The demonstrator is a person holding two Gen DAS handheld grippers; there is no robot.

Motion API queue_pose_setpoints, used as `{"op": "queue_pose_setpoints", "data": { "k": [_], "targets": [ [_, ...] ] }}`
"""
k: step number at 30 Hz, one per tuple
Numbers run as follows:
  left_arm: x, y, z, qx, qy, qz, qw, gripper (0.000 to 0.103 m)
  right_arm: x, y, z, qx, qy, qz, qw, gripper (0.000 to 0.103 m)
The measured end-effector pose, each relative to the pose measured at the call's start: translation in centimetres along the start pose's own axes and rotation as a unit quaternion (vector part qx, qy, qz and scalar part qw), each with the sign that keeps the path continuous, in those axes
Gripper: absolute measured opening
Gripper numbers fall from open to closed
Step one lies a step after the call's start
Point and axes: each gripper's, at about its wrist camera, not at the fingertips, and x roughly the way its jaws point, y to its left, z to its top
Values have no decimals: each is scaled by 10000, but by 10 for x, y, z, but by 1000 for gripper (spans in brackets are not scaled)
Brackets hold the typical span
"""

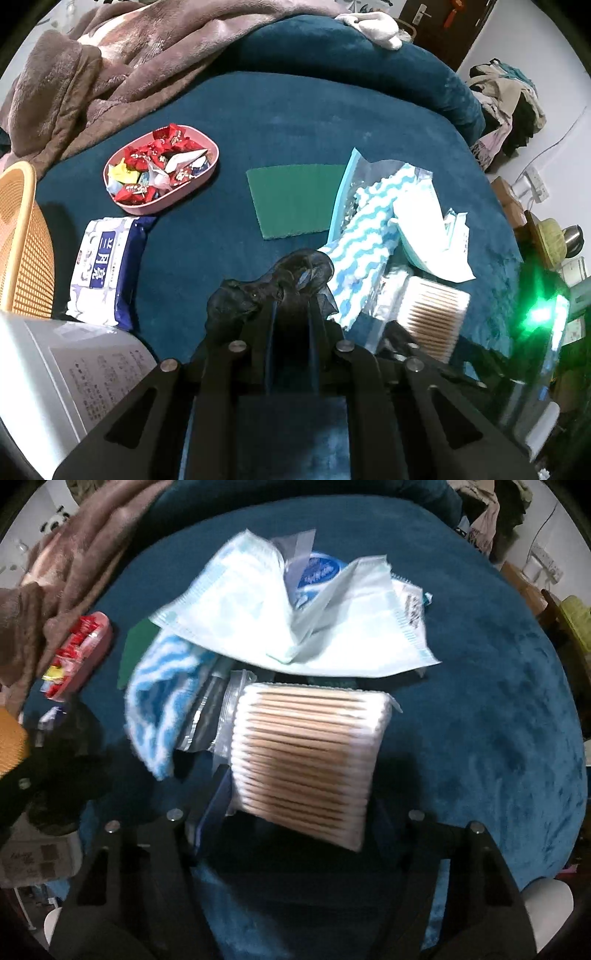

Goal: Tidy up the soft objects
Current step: 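Grasp the black mesh fabric with the left tool while the right tool grasps the white cotton-swab pack, then carry both items into the orange basket and open both tools to release them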

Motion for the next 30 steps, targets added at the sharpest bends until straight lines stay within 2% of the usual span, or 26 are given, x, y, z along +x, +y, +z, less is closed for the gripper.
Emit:
{"op": "queue_pose_setpoints", "data": {
  "k": [12, 17, 21, 24, 30],
  "targets": [
    [-22, -13, -16, 67, -30, -88, 9999, 14, -61, -46, -28, 282, -414, 348, 9981, 69],
    [-46, -24, -22, 59, -82, -283, 9995, 14, -68, -57, -21, 417, -505, 466, 9968, 69],
    [-77, -36, -27, 91, -166, -445, 9988, 14, -93, -62, -19, 414, -642, 670, 9948, 69],
    [-109, -41, -25, 106, -369, -493, 9980, 14, -113, -55, -12, 271, -783, 806, 9933, 69],
    [-171, -20, -14, -13, -815, -404, 9959, 14, -144, -20, 6, -168, -931, 1110, 9893, 69]
  ]
}}
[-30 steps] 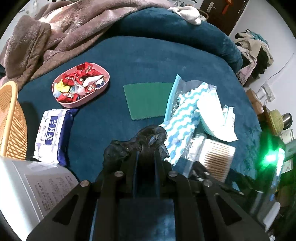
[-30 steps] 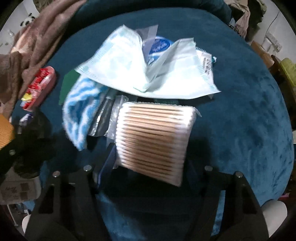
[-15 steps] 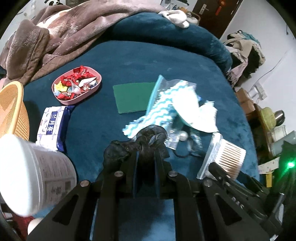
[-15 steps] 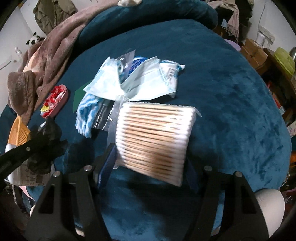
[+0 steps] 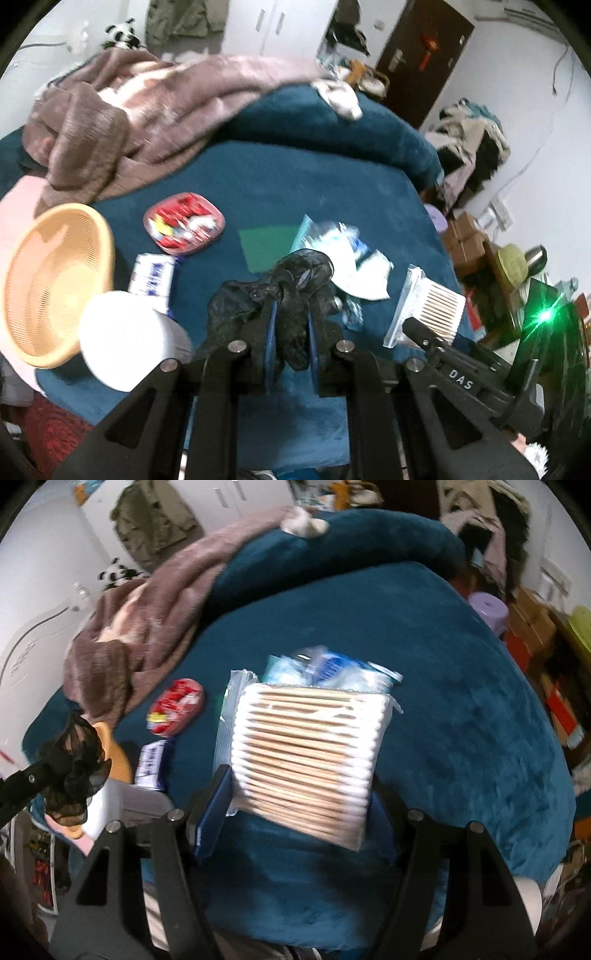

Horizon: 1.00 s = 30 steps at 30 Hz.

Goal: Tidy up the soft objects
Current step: 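Carry both items into the orange basket and open both tools to release them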

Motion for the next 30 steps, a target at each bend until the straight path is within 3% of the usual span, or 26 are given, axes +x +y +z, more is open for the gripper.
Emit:
{"op": "queue_pose_setpoints", "data": {
  "k": [10, 23, 30],
  "targets": [
    [-63, 97, 22, -484, -599, 658, 9949, 14, 21, 113, 14, -854, 302, 650, 9938, 69],
    [-71, 267, 22, -1569, -548, 1423, 9758, 14, 74, 281, 0, -2021, 1016, 1411, 9638, 69],
    [-54, 337, 25, -1907, -251, 1699, 9665, 14, 118, 331, -14, -2128, 1630, 1692, 9484, 70]
  ]
}}
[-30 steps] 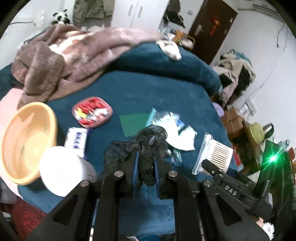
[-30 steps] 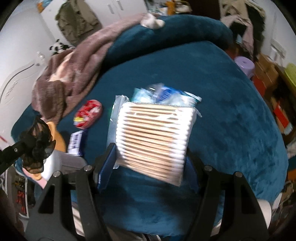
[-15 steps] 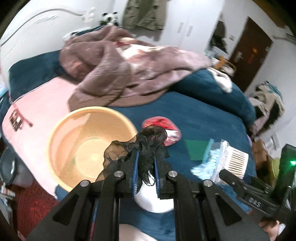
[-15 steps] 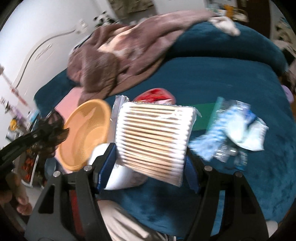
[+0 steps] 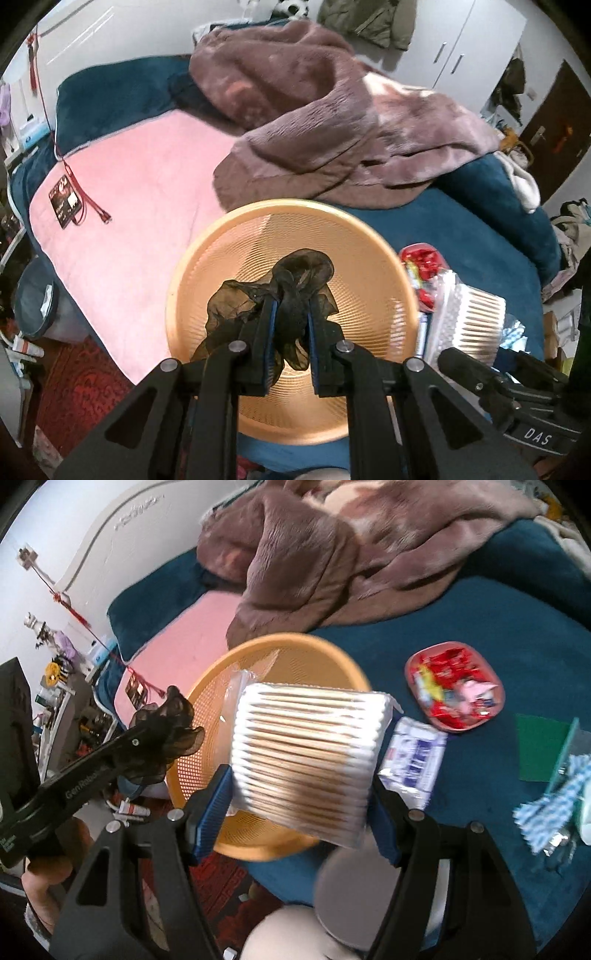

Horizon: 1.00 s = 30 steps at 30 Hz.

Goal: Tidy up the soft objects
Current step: 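Carry both items into the orange basket and open both tools to release them, then move both open tools back over the remaining items on the blanket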

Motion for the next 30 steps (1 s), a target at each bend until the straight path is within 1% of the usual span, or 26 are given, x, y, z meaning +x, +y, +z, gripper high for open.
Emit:
{"op": "queue_pose_setpoints", "data": {
  "k": [3, 5, 6, 7, 8, 9, 10, 11, 12, 14, 16, 19, 20, 22, 25, 30],
  "targets": [
    [20, 14, 3, -49, 185, 36, 9998, 14, 20, 7, 3, 11, 159, 40, 9999, 70],
    [30, 22, 1, -76, 282, 22, 9996, 27, 27, 8, 4, 98, 239, 206, 9995, 71],
    [35, 26, 1, -107, 333, 6, 9994, 57, 31, 7, 5, 150, 292, 351, 9988, 71],
    [41, 29, 0, -158, 377, 12, 9992, 94, 35, 5, 5, 202, 342, 458, 9982, 72],
    [45, 32, -1, -202, 431, -7, 9989, 103, 35, 6, 6, 226, 346, 469, 9980, 75],
    [47, 34, -2, -234, 479, -40, 9986, 102, 35, 4, 6, 255, 315, 481, 9980, 86],
    [50, 36, -3, -269, 550, -99, 9981, 102, 35, 3, 6, 256, 263, 430, 9984, 90],
    [53, 37, -5, -281, 594, -99, 9978, 102, 32, 1, 6, 210, 177, 369, 9989, 92],
    [52, 38, -7, -293, 534, -2, 9981, 102, 32, 1, 7, 168, 123, 307, 9993, 92],
    [48, 40, -9, -291, 431, -27, 9986, 102, 29, 0, 9, 107, 29, 180, 9998, 92],
    [44, 41, -11, -319, 358, 69, 9988, 102, 25, 0, 7, 24, -29, 67, 10000, 93],
    [38, 37, -13, -215, 212, 338, 9990, 102, 22, 2, 5, -179, -126, -36, 9998, 99],
    [37, 36, -14, -167, 185, 420, 9988, 102, 18, 2, 3, -244, -225, -106, 9994, 102],
    [35, 31, -16, -53, 124, 575, 9983, 102, 13, 2, 1, -315, -394, -178, 9986, 103],
    [30, 26, -19, 63, 59, 729, 9973, 103, 8, -1, -1, -315, -368, -286, 9984, 103],
    [26, 18, -23, 131, 26, 772, 9969, 103, 0, -9, -7, -279, -330, -314, 9986, 103]
  ]
}}
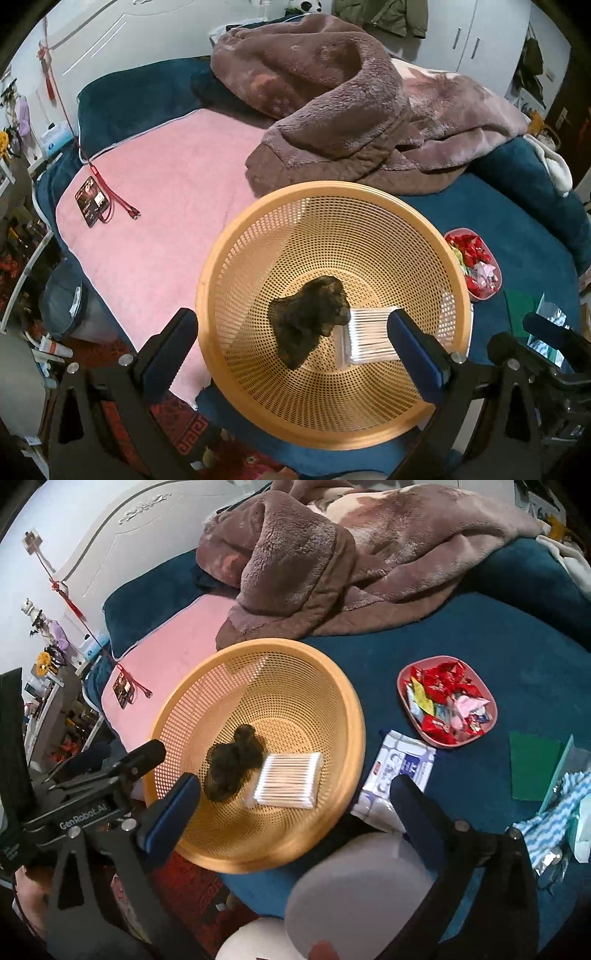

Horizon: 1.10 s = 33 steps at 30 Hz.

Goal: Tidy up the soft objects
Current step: 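Move both open tools back over the remaining items on the blanket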

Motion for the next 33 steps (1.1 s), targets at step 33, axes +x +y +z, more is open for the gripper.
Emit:
{"op": "queue_pose_setpoints", "data": {
  "k": [33],
  "targets": [
    [-37, -140, -33, 1009, -3, -431, 9940, 103, -77, -120, -67, 993, -287, -400, 9938, 103]
  ]
}}
